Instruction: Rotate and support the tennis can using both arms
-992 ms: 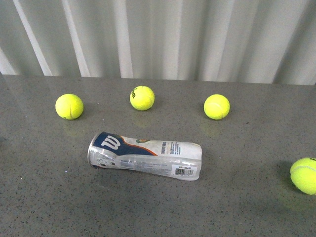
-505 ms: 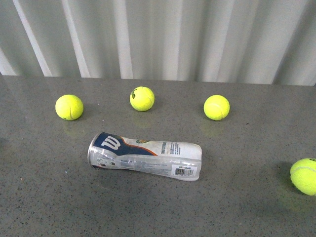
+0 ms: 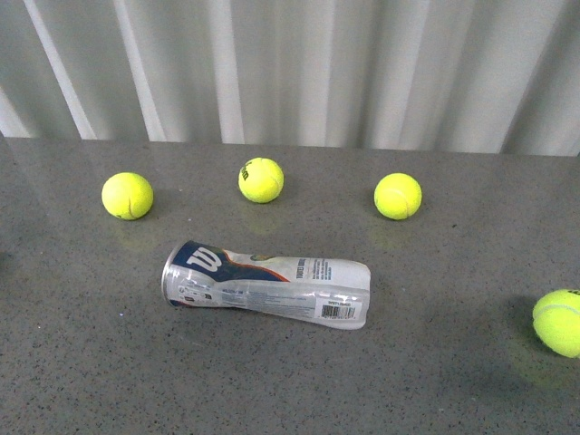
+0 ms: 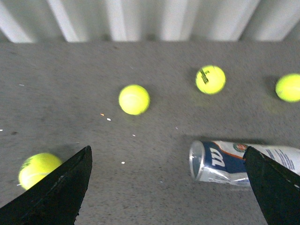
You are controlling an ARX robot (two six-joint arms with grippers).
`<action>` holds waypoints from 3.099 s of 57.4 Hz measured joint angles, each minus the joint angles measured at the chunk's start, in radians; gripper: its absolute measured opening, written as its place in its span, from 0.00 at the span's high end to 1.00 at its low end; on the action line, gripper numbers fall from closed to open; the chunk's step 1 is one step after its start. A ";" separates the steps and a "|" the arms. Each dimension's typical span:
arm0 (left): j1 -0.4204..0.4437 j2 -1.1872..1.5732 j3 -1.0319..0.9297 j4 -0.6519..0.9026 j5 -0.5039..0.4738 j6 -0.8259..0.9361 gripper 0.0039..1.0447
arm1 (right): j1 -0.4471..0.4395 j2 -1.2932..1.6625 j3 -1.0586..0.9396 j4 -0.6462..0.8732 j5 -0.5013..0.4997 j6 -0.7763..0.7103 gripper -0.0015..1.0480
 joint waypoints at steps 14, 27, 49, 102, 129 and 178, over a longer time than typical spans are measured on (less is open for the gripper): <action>-0.099 0.377 0.236 -0.052 0.167 -0.020 0.06 | 0.000 0.000 0.000 0.000 0.000 0.000 0.07; -0.107 0.541 0.241 -0.012 0.164 -0.015 0.06 | 0.000 0.000 0.000 0.000 -0.001 0.000 0.07; -0.115 0.777 0.189 0.188 0.163 -0.082 0.06 | 0.000 0.000 0.000 0.000 -0.001 0.000 0.07; -0.174 0.851 0.109 0.436 0.435 -0.426 0.93 | 0.000 0.000 0.000 0.000 -0.001 0.000 0.07; -0.315 0.389 0.472 -0.296 0.439 0.261 0.97 | 0.000 0.000 0.000 0.000 -0.001 0.000 0.07; -0.429 0.669 0.759 -0.740 0.041 1.119 0.97 | 0.000 0.000 0.000 0.000 0.000 0.000 0.07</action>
